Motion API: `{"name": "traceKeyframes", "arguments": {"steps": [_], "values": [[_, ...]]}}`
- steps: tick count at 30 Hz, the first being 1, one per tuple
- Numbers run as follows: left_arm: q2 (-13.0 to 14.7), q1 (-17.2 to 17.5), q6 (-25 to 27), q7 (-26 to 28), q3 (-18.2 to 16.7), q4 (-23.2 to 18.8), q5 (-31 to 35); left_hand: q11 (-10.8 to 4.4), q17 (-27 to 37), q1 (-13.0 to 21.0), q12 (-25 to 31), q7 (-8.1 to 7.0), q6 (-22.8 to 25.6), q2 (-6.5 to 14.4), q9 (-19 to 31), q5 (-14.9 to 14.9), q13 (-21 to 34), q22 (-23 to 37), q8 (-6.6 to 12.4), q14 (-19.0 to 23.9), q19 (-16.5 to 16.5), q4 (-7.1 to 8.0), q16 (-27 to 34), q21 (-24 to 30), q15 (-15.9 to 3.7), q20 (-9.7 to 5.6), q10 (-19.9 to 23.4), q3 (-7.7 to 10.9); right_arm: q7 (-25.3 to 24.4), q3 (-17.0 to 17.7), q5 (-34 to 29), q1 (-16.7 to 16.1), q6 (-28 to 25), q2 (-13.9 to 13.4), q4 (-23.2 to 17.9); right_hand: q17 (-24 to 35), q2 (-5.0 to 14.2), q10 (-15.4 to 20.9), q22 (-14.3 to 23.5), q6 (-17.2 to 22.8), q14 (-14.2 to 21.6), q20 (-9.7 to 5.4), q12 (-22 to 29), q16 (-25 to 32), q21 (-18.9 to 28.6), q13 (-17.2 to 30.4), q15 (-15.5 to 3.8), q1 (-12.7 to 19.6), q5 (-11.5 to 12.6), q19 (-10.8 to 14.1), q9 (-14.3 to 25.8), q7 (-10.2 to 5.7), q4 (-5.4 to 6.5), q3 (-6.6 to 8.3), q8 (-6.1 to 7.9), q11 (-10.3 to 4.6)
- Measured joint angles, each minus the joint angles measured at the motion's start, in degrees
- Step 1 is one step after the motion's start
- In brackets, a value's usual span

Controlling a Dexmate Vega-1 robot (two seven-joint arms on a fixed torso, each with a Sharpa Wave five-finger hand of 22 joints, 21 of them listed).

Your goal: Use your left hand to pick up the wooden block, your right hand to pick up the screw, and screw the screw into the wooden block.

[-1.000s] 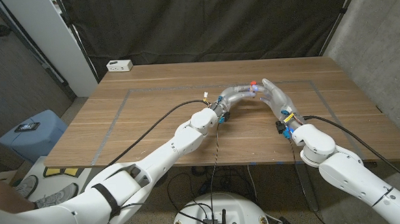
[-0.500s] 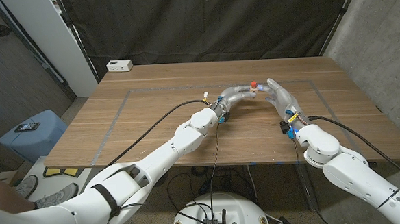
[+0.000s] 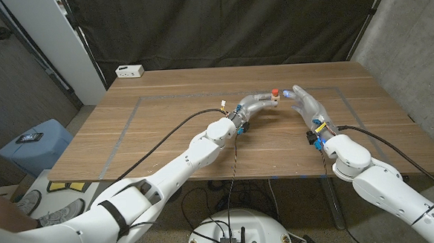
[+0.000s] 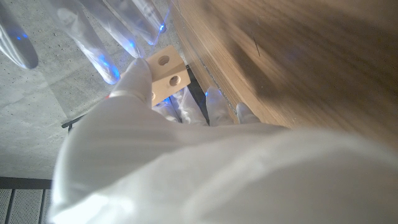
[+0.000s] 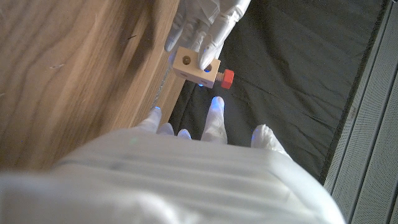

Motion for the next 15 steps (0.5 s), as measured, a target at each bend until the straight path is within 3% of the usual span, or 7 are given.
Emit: {"name": "traceKeyframes", "arguments": {"steps": [5, 15], "values": [[0.14, 0.13, 0.26, 0.08, 0.01, -0.39, 0.01, 0.0, 0.0, 0.24, 0.0, 0.0, 0.0, 0.23, 0.0, -0.05, 0.13, 0.0, 0.0, 0.0, 0.0, 0.0, 0.0, 0.0, 0.0, 0.0, 0.0, 0.0, 0.9, -0.15, -0.04, 0.74, 0.31, -0.07, 0.74, 0.27, -0.38, 0.12, 0.0, -2.99, 0.02, 0.38, 0.0, 0.0, 0.0, 0.0, 0.42, -1.28, 0.0, -0.85, 0.0, -1.1, 0.64, -0.16, 0.0, 0.28], [0.29, 0.28, 0.59, 0.16, 0.03, -0.78, 0.01, -0.01, 0.0, 0.38, 0.0, 0.01, -0.01, 0.36, -0.01, -0.1, 0.18, 0.0, -0.06, 0.0, 0.0, -0.01, 0.0, 0.0, 0.0, 0.0, -0.01, -0.01, 2.83, -0.92, -0.28, 2.33, 0.91, -0.28, 2.02, 0.53, -0.93, 0.13, 0.0, -6.18, 0.01, 0.6, 0.0, 0.0, 0.0, 0.0, 0.43, -2.74, -0.24, -2.69, 0.0, -1.35, 1.28, -0.8, 0.0, 0.28]]}}
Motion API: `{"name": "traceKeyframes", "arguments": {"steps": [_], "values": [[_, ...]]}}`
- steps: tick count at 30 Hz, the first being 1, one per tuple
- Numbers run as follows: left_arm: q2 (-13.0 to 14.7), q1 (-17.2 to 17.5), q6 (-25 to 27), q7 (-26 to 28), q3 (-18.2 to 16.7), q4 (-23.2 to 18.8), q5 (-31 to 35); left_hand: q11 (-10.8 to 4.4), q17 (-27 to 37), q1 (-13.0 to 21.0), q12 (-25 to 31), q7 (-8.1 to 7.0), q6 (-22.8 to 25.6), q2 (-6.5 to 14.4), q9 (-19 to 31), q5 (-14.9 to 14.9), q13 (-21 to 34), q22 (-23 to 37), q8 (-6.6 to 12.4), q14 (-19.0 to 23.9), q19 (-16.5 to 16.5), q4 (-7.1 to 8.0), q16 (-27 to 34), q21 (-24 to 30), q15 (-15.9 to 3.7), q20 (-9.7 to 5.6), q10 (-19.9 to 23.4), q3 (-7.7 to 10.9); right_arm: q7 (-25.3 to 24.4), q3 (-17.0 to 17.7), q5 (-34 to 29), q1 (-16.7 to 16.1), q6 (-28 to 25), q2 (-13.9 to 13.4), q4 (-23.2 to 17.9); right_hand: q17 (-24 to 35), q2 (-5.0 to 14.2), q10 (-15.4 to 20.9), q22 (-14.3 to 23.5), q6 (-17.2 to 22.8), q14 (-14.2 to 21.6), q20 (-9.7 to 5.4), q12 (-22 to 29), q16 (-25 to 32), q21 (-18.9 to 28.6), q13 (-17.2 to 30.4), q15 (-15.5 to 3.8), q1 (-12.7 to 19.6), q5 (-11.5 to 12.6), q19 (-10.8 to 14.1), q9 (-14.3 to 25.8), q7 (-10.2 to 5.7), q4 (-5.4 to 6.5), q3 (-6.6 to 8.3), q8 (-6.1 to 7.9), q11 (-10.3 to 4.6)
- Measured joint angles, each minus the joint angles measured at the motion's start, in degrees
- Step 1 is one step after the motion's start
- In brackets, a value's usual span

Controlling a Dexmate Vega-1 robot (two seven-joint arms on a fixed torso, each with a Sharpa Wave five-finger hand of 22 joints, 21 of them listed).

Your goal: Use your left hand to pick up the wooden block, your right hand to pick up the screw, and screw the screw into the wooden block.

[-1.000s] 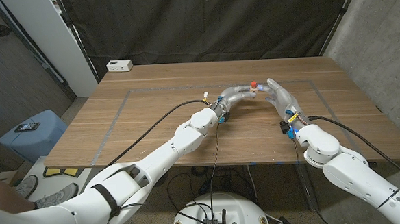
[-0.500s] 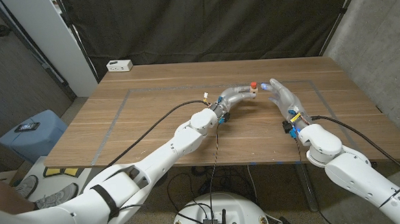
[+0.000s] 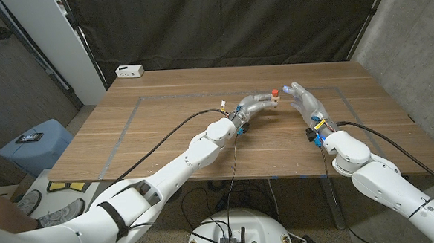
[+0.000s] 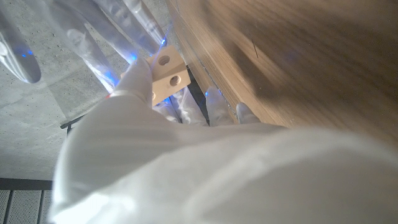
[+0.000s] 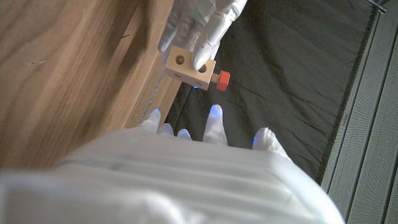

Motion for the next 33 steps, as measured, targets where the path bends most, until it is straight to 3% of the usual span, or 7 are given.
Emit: {"name": "traceKeyframes", "arguments": {"steps": [9, 15, 27, 33], "values": [[0.03, 0.03, 0.06, 0.05, 0.04, -0.08, 0.0, 0.0, 0.0, 0.0, 0.0, 0.01, 0.01, 0.0, -0.04, -0.02, 0.01, 0.0, -0.12, 0.0, 0.0, -0.06, 0.0, 0.0, 0.0, 0.0, 0.0, -0.06, 2.16, -0.97, -0.02, 1.69, 0.26, -0.35, 1.06, 0.0, -0.43, 0.0, 0.0, -2.03, 0.31, -0.1, -0.43, -0.3, -0.41, 0.0, 0.31, -1.39, -0.21, -1.32, 0.0, 0.23, 0.82, -0.37, 0.0, 0.0], [0.05, 0.03, 0.13, 0.07, 0.06, -0.14, 0.0, 0.0, 0.0, 0.0, 0.0, 0.24, 0.24, -0.01, -0.03, -0.07, 0.02, 0.0, 0.06, 0.0, 0.0, -0.13, 0.0, 0.0, 0.0, 0.0, 0.0, -0.13, 3.48, -1.48, 0.17, 2.54, 0.29, -0.62, 1.58, 0.28, -0.59, 0.0, 0.14, -2.99, 0.31, 0.82, -0.43, -0.34, -0.41, 0.0, 0.31, -2.09, -0.21, -2.45, 0.0, 0.12, 1.39, -0.51, 0.0, 0.0], [0.03, -0.15, 0.22, -0.02, 0.12, -0.09, 0.05, -0.01, 0.0, 0.0, 0.0, -0.09, 0.55, -0.01, -0.02, 0.11, 0.07, 0.0, 0.05, 0.0, 0.0, -0.2, 0.0, 0.0, 0.0, 0.0, 0.0, -0.2, 4.87, -2.35, 0.73, 3.88, 0.25, -1.07, 2.43, 0.27, -1.01, 0.0, 0.14, -3.16, 0.31, 1.13, -0.43, -0.34, -0.41, 0.0, 0.3, -2.58, -0.21, -2.76, 0.0, 0.12, 1.77, -0.46, 0.0, -0.01], [-0.06, -0.22, 0.22, -0.05, 0.14, 0.09, 0.07, -0.01, 0.0, -0.01, 0.0, -0.09, 0.55, -0.01, -0.01, 0.11, 0.09, 0.0, 0.0, 0.0, 0.0, -0.18, 0.0, 0.0, 0.0, 0.0, 0.0, -0.17, 5.09, -2.5, 0.9, 4.0, 0.18, -1.24, 2.51, 0.27, -0.88, 0.0, 0.13, -2.58, 0.31, 1.13, -0.43, -0.34, -0.41, 0.0, 0.3, -2.69, -0.2, -2.75, 0.01, 0.67, 2.01, -0.68, 0.65, -0.01]]}}
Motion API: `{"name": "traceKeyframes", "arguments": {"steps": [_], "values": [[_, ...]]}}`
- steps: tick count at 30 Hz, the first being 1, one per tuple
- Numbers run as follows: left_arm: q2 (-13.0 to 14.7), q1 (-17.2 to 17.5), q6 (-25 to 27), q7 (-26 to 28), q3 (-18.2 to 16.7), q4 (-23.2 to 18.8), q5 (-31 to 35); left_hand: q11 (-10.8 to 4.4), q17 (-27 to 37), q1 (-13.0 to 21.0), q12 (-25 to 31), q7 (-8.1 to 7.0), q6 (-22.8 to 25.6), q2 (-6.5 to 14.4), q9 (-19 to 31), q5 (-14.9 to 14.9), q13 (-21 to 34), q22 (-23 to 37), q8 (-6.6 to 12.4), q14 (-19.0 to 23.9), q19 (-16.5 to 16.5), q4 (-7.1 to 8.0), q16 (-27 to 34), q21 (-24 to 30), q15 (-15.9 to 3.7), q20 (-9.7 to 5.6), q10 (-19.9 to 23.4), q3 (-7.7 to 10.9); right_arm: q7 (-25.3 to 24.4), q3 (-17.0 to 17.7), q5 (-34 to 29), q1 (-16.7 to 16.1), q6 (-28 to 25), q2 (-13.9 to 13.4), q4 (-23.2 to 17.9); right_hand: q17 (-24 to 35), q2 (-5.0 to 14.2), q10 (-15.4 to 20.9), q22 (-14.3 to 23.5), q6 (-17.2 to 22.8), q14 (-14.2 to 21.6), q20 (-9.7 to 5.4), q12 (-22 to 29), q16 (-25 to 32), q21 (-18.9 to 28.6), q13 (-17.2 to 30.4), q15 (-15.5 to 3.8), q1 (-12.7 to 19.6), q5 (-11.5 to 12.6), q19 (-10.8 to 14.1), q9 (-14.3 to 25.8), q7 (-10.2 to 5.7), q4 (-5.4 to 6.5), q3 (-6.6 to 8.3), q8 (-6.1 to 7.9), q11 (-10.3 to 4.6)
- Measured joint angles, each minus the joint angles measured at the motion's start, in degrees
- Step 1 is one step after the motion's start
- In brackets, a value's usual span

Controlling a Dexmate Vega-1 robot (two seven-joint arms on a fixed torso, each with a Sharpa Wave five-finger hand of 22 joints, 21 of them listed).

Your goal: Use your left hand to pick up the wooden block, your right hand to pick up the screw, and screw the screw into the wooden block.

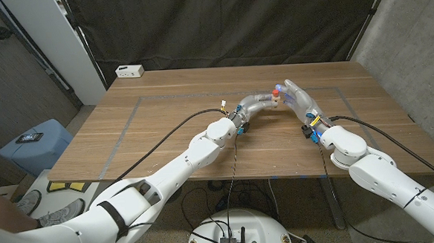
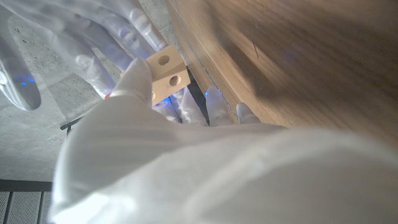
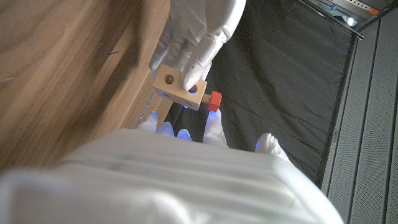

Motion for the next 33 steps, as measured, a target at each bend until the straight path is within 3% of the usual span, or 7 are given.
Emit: {"name": "traceKeyframes", "arguments": {"steps": [22, 33], "values": [[-0.25, -0.14, 0.04, 0.04, 0.01, 0.5, -0.01, 0.23, 0.0, -0.08, 0.0, 0.55, 0.53, -0.09, -0.01, -0.06, -0.05, 0.0, 0.06, 0.21, 0.0, 0.07, 0.0, 0.0, 0.2, 0.0, 0.43, 0.07, -0.33, -0.05, 0.32, -0.48, 0.02, -0.29, 0.05, -0.43, -0.3, -0.01, -0.01, 3.17, 0.0, -0.29, 0.49, 0.0, 0.26, 0.0, -0.01, -0.3, 0.0, -0.32, -0.03, -0.53, -0.01, 0.0, 0.9, -0.45], [-0.33, -0.14, 0.04, 0.08, -0.07, 0.68, -0.16, 0.22, 0.0, 0.27, 0.0, 0.94, 0.91, -0.44, -0.03, -0.11, 0.24, 0.0, 0.05, 0.42, 0.0, 0.06, 0.42, 0.0, -0.01, 0.0, 0.43, 0.05, -0.98, 0.23, 0.33, -0.96, 0.06, -0.35, -0.38, -0.44, -0.3, 0.11, -0.01, 5.31, -0.02, -0.11, 0.89, 0.0, 0.26, 0.0, -0.03, -0.3, 0.01, -0.5, 0.15, -0.67, 0.21, 0.22, 1.13, -1.99]]}}
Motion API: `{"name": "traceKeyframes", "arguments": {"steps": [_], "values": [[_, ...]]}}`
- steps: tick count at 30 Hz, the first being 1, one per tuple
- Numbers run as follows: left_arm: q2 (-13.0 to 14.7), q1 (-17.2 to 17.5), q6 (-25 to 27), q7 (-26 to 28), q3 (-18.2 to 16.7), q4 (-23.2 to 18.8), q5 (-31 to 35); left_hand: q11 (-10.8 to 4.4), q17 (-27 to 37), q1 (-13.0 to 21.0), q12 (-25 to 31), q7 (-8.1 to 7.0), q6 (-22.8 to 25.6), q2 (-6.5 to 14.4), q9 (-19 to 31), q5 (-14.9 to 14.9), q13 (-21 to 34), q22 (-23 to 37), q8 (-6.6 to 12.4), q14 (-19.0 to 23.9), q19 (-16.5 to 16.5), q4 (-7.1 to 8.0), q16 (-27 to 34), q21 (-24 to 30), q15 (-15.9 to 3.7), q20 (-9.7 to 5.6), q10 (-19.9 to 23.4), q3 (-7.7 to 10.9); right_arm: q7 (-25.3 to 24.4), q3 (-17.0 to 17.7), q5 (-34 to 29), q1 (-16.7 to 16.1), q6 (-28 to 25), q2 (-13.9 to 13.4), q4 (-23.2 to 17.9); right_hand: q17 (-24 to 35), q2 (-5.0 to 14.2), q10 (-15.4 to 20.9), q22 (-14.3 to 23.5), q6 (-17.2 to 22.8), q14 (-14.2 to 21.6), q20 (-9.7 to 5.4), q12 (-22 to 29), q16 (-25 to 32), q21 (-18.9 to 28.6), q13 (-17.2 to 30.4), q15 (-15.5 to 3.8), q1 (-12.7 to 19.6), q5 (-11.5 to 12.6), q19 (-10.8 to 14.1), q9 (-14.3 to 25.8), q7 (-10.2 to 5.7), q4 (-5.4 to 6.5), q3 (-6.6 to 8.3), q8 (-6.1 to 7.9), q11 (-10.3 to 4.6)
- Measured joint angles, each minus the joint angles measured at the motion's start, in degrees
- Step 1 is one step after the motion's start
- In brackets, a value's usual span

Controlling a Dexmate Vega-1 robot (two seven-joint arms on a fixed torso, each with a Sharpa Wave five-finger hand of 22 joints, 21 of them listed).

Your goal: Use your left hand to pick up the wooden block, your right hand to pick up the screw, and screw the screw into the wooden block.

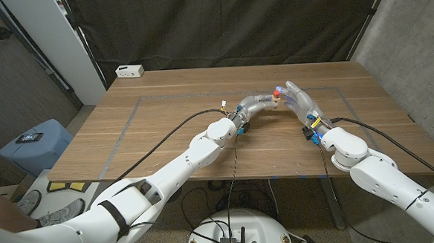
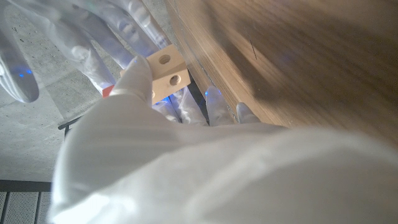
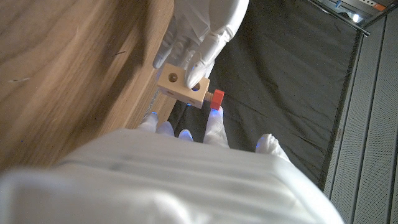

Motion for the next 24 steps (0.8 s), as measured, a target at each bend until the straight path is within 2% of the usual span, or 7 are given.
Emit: {"name": "traceKeyframes", "arguments": {"steps": [3, 14, 18, 24], "values": [[-0.03, 0.0, 0.0, 0.01, -0.03, 0.09, -0.12, 0.0, 0.0, -0.08, 0.0, 0.0, 0.0, 0.08, 0.0, 0.0, 0.01, 0.0, -0.05, 0.0, 0.0, -0.01, 0.0, 0.0, 0.0, 0.0, 0.0, -0.01, -0.12, 0.06, 0.0, -0.12, 0.0, -0.03, -0.13, -0.05, 0.0, -0.11, 0.0, 0.23, -0.2, 0.0, 0.21, 0.0, 0.0, 0.0, -0.2, 0.0, 0.0, 0.0, 0.01, 0.25, 0.0, 0.0, 0.0, -0.5], [-0.29, -0.11, -0.39, -0.13, -0.16, 0.8, -0.35, 0.15, 0.0, -0.54, 0.0, 0.02, -0.01, 0.08, 0.01, -0.09, 0.01, 0.0, 0.02, 0.0, 0.0, 0.18, 0.0, 0.0, 0.0, 0.0, 0.51, -0.32, -0.79, 0.4, 0.0, -0.66, -0.41, -0.21, -0.78, -0.26, 0.0, -0.13, 0.0, 1.31, -0.2, 0.0, 0.21, 0.0, 0.0, 0.0, -0.2, 0.0, 0.0, 0.0, 0.08, 0.11, -0.24, 0.24, 0.02, -0.51], [-0.36, -0.17, -0.58, -0.22, -0.2, 1.02, -0.39, 0.14, 0.0, -0.76, 0.0, 0.22, -0.2, 0.3, 0.02, -0.09, 0.01, 0.0, 0.03, 0.0, 0.0, 0.4, 0.0, 0.0, 0.0, 0.0, 0.51, -0.57, -0.94, 0.47, 0.03, -0.81, -0.66, -0.31, -0.99, -0.26, 0.0, -0.11, 0.0, 1.62, -0.19, 0.0, 0.21, 0.0, 0.0, 0.0, -0.2, 0.0, 0.0, 0.0, 0.05, -0.2, -0.25, 0.24, 0.01, -1.12], [-0.43, -0.33, -0.81, -0.4, -0.23, 1.35, -0.43, 0.14, 0.0, -0.98, 0.0, 0.22, -0.2, 0.23, 0.04, -0.1, 0.01, 0.0, 0.03, 0.0, 0.0, 0.34, 0.0, 0.0, 0.0, 0.0, 0.51, -0.63, -0.98, 0.5, 0.11, -0.94, -0.8, -0.34, -1.08, -0.26, 0.0, -0.11, 0.0, 1.63, -0.19, 0.21, 0.21, 0.0, 0.0, 0.0, -0.2, 0.0, 0.0, 0.22, 0.05, -0.19, -0.25, 0.24, 0.0, -1.11]]}}
